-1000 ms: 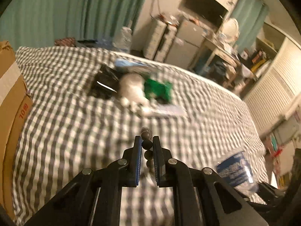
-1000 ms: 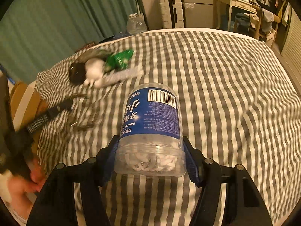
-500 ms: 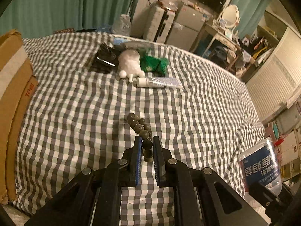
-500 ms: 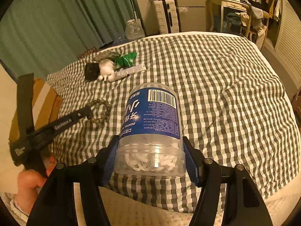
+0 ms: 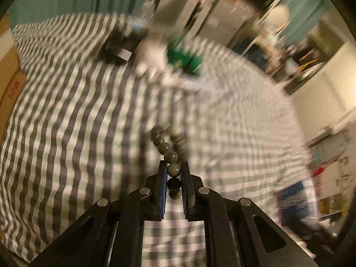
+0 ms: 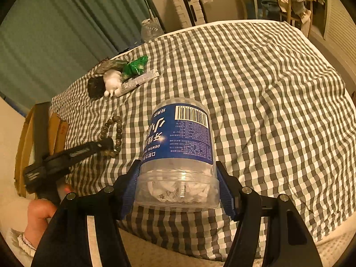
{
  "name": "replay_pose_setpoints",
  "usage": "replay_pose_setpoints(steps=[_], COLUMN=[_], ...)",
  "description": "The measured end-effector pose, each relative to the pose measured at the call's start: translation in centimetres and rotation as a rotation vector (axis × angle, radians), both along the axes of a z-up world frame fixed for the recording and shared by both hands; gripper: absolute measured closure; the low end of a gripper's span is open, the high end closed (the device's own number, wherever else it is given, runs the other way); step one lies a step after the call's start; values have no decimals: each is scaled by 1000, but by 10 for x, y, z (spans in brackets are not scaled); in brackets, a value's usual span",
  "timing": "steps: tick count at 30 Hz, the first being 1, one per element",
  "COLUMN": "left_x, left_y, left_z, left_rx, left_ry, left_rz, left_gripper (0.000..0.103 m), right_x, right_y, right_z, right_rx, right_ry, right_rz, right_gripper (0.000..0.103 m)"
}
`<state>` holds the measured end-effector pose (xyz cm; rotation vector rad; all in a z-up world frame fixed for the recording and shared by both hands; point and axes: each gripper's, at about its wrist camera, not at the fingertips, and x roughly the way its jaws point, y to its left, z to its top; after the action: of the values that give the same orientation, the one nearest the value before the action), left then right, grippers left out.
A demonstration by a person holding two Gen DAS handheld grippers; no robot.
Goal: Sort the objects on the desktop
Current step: 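Carry the bracelet and water bottle to the cardboard box and release them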
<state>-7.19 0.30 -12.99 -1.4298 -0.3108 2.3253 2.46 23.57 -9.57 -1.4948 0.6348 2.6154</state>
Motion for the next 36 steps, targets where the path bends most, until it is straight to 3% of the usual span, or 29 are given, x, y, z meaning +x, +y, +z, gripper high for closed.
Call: replay_pose_setpoints(steps=[2, 6, 10, 14, 18, 22, 25, 31, 36], left_x=[9, 26, 38, 46, 40, 33, 31, 31, 24], left_y=[-3, -12, -38, -82, -132, -193, -237, -310, -328], left_z=[23, 70, 122, 180, 215, 226, 218, 180, 162], left_rx=[81, 95, 114, 84, 1, -53, -143, -152, -190], left_ry=[39, 102, 164, 221, 194, 169, 157, 121, 134], left_rz=[-31, -55, -55, -11, 63, 138, 178, 234, 233], left_gripper=[92, 92, 92, 92, 92, 92, 92, 92, 90], right_x=[1, 5, 16, 24, 21, 13, 0, -27, -39], right_y=[-2, -8, -36, -74, -132, -209, -264, -341, -362], right_z=[2, 20, 53, 85, 117, 149, 156, 130, 115], right_rx=[-3, -26, 23, 36, 48, -35, -99, -75, -80], right_ry=[-4, 12, 61, 110, 157, 222, 236, 195, 166], right_rz=[2, 15, 61, 121, 205, 320, 393, 506, 570], right_gripper=[40, 40, 40, 40, 40, 40, 40, 40, 39])
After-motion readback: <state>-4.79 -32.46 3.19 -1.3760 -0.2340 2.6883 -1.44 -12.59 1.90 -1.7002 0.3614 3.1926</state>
